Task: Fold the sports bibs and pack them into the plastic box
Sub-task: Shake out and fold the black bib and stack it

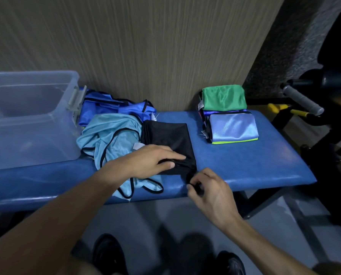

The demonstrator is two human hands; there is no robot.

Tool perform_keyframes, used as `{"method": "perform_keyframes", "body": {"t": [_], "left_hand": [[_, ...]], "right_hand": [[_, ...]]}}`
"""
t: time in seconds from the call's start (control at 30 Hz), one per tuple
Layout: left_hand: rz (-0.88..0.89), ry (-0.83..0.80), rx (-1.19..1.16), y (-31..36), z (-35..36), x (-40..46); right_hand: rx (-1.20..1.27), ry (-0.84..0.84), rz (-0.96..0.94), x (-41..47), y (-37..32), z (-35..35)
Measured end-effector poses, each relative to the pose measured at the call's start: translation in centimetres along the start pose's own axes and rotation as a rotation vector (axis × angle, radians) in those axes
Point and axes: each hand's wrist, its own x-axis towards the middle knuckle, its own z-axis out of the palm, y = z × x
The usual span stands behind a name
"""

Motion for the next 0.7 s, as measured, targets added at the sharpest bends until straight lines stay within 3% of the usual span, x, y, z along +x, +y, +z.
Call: {"method": "perform_keyframes", "body": {"t": [0.33, 0.5, 0.7], "left_hand": [[-0.017, -0.076, 0.115, 0.3, 0.9, 0.0], [0.001, -0.097, 0.152, 0.3, 1.0, -0.2], [0.018, -0.097, 0.209, 0.4, 1.1, -0.3]], "right_hand": [[-0.430, 0.068, -0.354, -0.7, 1.1, 0.9], [-0.333, 0.115, -0.461, -0.1, 2.1, 0.3], [-0.100, 0.030, -0.320, 3.9, 0.0, -2.4]]}}
